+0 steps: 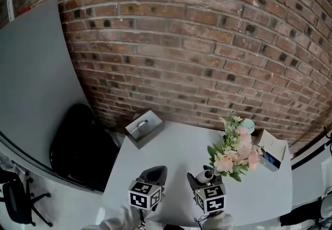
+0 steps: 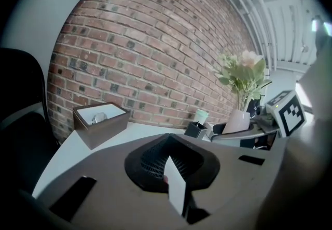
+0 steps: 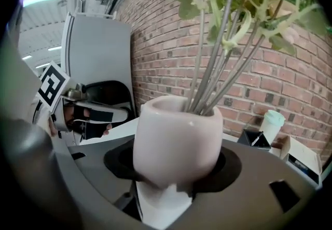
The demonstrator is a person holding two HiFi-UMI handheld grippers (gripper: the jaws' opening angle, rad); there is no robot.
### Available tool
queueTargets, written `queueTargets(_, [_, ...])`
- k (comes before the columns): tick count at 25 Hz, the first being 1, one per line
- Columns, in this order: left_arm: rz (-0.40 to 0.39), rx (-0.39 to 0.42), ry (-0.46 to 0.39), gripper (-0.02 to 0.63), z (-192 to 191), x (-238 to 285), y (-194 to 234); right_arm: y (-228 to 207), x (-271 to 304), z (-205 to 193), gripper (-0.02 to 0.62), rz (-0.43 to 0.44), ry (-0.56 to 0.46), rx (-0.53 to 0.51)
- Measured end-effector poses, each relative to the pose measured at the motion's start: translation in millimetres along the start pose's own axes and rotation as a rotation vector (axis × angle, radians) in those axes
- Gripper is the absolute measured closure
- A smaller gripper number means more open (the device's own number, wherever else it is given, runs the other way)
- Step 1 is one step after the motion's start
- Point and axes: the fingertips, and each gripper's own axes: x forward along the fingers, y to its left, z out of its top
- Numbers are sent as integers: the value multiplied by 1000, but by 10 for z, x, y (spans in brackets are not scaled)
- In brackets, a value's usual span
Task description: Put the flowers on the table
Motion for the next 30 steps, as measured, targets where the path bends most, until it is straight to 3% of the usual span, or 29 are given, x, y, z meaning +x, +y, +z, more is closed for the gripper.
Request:
queueTargets(10, [96,48,-41,600,221,433,206,-135,624,108,345,108,-8,-109])
queueTargets(19, [199,-37,-34,600,68,665,654,-224,1260,179,345,153,-51,-127])
queueTargets(30, [219,-74,21,600,-290,864,855,-188,1758,19,345,174,-80,-139])
